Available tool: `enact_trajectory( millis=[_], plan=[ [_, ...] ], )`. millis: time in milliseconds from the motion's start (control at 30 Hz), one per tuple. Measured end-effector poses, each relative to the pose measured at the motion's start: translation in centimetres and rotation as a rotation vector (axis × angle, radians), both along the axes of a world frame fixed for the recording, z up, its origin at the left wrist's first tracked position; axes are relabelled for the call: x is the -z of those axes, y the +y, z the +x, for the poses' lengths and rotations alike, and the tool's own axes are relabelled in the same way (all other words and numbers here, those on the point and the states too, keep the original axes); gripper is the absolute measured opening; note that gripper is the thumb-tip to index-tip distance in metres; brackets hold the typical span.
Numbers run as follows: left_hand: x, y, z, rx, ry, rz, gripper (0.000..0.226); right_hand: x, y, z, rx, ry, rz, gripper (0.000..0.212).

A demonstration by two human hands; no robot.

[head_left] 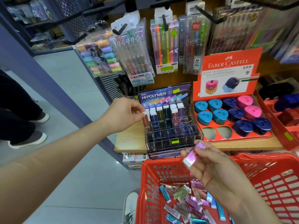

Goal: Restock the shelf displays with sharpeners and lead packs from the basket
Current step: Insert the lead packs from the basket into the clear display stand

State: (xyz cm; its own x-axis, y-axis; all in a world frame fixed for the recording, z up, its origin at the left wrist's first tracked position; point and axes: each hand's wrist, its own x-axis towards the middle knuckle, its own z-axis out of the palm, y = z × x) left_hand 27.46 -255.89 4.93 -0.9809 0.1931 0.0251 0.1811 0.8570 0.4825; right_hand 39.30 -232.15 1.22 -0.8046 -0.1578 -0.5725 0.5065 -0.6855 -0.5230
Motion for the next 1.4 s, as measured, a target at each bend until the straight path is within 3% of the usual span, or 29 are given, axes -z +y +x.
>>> enact_trajectory(
  millis=[200, 433, 600, 667, 767, 800, 867, 1100, 1267, 1400],
  plan=[
    [0.6, 0.6, 0.3, 0.120, 0.079, -0.134, 0.011, -0.3, -0.2, 0.0, 0.028, 0.037, 0.035, 0.011],
    [2.6, 0.6, 0.9, 0.237, 0.223, -0.401, 0.018, -0.3, -0.1, 0.1, 0.007, 0.069, 0.121, 0.023],
    [2.1, 1.2, 0.8, 0.190, 0.190, -0.550, 0.018, -0.2, -0.2, 0.2, 0.026, 0.086, 0.211, 0.022],
    [1.1, 2.0, 1.1, 0.080, 0.108, -0.345, 0.014, -0.2, -0.1, 0.2, 0.030, 0.094, 0.229, 0.020],
    [-1.2, 4.1, 2.2, -0.057, -0.404, 0.430, 0.018, -0.2, -0.1, 0.2, 0.037, 0.104, 0.261, 0.013],
    [-1.8, 4.8, 2.6, -0.032, -0.532, 0.564, 0.020, -0.2, -0.1, 0.2, 0.039, 0.109, 0.272, 0.012],
    [-2.2, 5.9, 3.4, 0.037, -0.605, 0.633, 0.018, -0.2, -0.3, 0.1, 0.049, 0.115, 0.278, 0.011],
    [-2.1, 6.9, 2.3, -0.028, -0.383, 0.614, 0.012, -0.3, 0.0, -0.2, 0.084, 0.144, 0.307, 0.007],
    [-1.3, 6.8, -1.0, -0.068, -0.055, 0.250, 0.014, 0.7, 1.6, -1.2, 0.177, 0.188, 0.574, 0.024],
    [-0.6, 7.9, -1.7, 0.000, 0.087, 0.018, 0.018, 1.6, 2.2, -1.7, 0.110, 0.266, 0.783, 0.033]
  ],
)
